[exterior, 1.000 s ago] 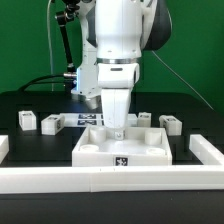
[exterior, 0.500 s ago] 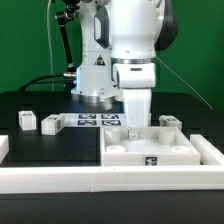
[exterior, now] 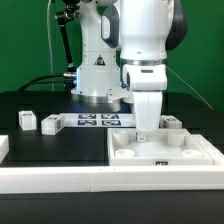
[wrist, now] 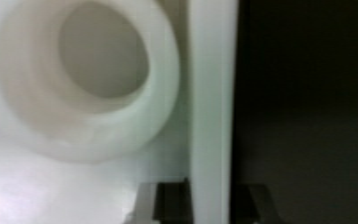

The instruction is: Assemble square table

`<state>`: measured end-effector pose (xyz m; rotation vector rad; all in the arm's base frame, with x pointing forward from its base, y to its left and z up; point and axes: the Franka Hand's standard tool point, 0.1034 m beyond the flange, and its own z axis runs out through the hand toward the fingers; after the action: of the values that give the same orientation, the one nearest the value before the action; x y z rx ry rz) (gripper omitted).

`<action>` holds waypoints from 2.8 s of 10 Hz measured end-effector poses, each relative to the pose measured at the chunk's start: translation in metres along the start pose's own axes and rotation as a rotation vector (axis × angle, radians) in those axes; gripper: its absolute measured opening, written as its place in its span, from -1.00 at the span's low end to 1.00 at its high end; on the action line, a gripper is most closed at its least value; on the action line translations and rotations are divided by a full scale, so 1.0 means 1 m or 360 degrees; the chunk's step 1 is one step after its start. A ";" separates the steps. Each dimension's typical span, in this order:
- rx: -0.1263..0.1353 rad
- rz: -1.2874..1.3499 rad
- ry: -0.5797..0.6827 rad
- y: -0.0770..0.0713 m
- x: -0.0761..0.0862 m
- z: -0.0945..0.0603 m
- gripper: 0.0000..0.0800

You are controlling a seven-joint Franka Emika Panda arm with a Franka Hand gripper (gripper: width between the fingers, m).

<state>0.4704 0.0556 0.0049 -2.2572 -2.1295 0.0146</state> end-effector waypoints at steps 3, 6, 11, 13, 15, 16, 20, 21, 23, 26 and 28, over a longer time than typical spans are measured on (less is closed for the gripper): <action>0.0002 0.0032 -0.0005 0.017 0.000 -0.001 -0.86; 0.0003 0.0033 -0.0005 0.016 0.000 -0.001 -0.86; -0.0021 0.0092 -0.0006 0.018 -0.003 -0.011 0.37; -0.0050 0.0163 -0.0008 0.022 0.001 -0.025 0.61; -0.0086 0.0282 -0.0006 0.019 0.003 -0.042 0.62; -0.0091 0.0368 -0.0003 0.013 0.006 -0.044 0.62; -0.0093 0.0477 0.0010 0.003 0.011 -0.040 0.62; -0.0091 0.0478 0.0010 0.003 0.011 -0.040 0.62; -0.0091 0.0650 0.0018 0.003 0.012 -0.040 0.62; -0.0086 0.1232 0.0043 -0.002 0.037 -0.040 0.62; -0.0076 0.1391 0.0060 -0.003 0.041 -0.038 0.62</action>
Offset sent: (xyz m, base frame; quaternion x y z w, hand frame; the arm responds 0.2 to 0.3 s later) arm 0.0000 0.0000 0.0000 0.0000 0.0000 0.0000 1.0000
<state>0.4712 0.0959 0.0439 -2.9619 -0.9772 -0.0521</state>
